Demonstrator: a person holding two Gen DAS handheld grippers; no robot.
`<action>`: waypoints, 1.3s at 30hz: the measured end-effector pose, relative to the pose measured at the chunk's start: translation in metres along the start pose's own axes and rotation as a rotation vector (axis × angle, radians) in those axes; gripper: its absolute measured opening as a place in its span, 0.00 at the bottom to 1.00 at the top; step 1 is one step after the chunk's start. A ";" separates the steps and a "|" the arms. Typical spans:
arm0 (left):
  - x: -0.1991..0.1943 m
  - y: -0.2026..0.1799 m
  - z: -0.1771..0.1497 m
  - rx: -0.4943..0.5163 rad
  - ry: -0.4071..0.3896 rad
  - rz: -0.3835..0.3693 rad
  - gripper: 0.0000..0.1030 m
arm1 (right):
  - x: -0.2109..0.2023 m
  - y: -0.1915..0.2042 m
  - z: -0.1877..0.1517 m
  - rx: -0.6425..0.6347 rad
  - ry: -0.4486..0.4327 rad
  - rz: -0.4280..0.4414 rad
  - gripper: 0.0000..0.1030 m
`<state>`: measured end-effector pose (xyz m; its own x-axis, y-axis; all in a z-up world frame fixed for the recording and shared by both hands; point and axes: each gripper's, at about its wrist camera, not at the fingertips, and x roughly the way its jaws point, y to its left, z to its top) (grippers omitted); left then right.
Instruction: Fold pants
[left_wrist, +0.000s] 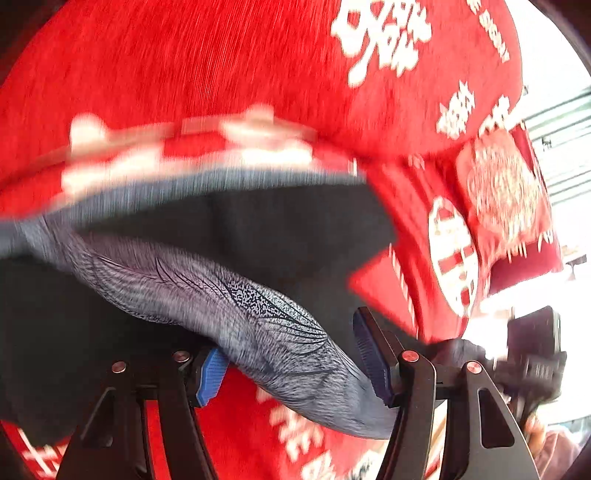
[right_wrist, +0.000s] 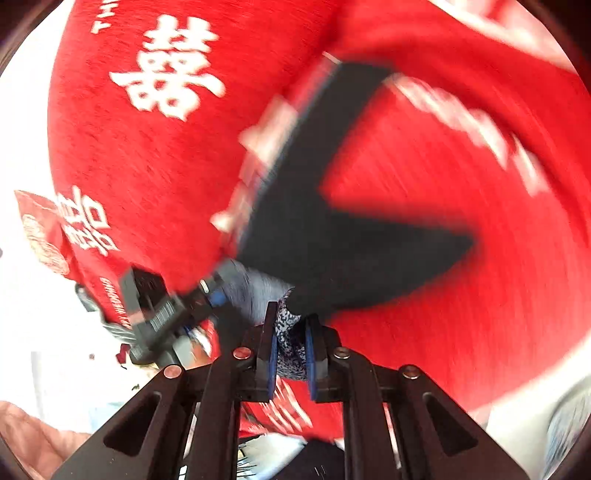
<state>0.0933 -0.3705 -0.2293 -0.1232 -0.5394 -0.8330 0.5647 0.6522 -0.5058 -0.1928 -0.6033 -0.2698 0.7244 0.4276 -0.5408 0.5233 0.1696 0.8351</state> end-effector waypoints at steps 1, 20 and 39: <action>0.003 -0.002 0.013 -0.004 -0.021 0.017 0.62 | 0.002 0.003 0.025 -0.021 -0.002 -0.001 0.13; 0.021 0.073 -0.005 -0.136 -0.002 0.503 0.62 | 0.051 -0.083 0.144 0.160 0.003 -0.224 0.06; 0.030 0.117 0.060 -0.234 -0.093 0.657 0.64 | 0.145 0.027 0.123 -0.428 0.144 -0.454 0.17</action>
<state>0.2041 -0.3424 -0.3004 0.2594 -0.0305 -0.9653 0.3061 0.9506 0.0522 -0.0184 -0.6463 -0.3378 0.3897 0.3400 -0.8559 0.5167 0.6886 0.5088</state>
